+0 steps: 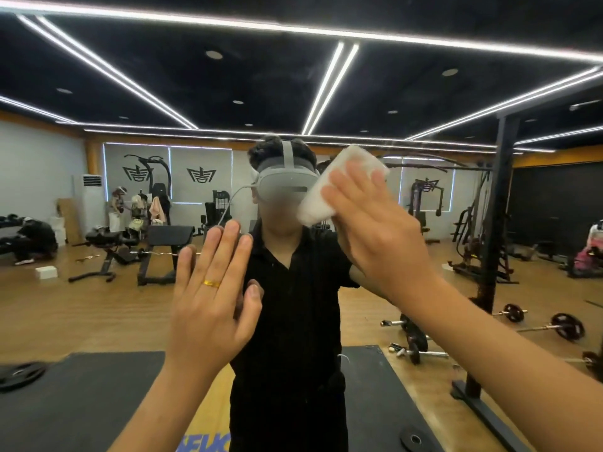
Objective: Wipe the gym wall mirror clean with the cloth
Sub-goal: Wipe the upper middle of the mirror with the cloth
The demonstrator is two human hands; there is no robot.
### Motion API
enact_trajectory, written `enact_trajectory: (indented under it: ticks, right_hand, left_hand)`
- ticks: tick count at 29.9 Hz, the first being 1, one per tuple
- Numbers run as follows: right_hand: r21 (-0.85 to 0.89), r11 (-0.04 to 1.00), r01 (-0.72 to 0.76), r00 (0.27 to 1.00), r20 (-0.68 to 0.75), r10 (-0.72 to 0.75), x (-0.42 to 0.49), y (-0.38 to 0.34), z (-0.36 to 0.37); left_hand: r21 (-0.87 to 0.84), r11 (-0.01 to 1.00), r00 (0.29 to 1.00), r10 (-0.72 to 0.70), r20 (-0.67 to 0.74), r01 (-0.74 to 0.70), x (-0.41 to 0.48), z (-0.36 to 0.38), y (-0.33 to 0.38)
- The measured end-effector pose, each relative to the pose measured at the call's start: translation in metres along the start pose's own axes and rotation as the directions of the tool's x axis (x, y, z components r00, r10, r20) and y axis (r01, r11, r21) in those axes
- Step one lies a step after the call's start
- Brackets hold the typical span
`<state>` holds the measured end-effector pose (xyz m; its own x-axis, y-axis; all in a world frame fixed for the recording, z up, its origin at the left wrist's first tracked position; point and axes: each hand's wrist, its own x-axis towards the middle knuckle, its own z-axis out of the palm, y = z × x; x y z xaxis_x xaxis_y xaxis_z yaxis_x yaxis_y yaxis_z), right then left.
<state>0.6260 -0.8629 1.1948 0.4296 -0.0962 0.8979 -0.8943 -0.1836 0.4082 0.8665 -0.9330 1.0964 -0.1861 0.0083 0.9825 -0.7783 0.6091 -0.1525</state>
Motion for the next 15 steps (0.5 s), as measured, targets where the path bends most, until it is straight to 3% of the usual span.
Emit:
enact_trajectory:
  ticks: [1, 3, 7, 10, 12, 15]
  right_hand:
    - [-0.041, 0.993, 0.108, 0.993, 0.049, -0.106, 0.0, 0.009, -0.01]
    - [-0.084, 0.986, 0.143, 0.989, 0.045, -0.139, 0.013, 0.04, -0.032]
    - [-0.111, 0.989, -0.097, 0.989, -0.119, 0.084, 0.039, 0.08, -0.051]
    - [-0.019, 0.97, -0.242, 0.953, -0.192, 0.234, 0.034, 0.049, -0.034]
    - [-0.026, 0.98, -0.196, 0.969, -0.158, 0.19, 0.02, 0.021, -0.017]
    - [-0.117, 0.993, 0.027, 0.999, -0.04, -0.031, 0.005, 0.014, -0.014]
  left_hand:
    - [-0.003, 1.0, 1.0, -0.002, -0.004, 0.002, 0.0, 0.0, 0.0]
    - [-0.002, 1.0, 1.0, -0.006, -0.007, 0.006, 0.0, 0.0, 0.001]
    - [0.009, 1.0, 1.0, -0.005, -0.015, 0.005, 0.0, 0.001, 0.0]
    - [0.011, 1.0, 1.0, -0.005, -0.02, 0.005, 0.0, 0.001, 0.002]
    - [0.012, 1.0, 1.0, -0.003, -0.024, 0.003, 0.0, 0.0, 0.002]
    - [0.01, 1.0, 1.0, -0.002, -0.025, 0.002, 0.0, 0.001, 0.001]
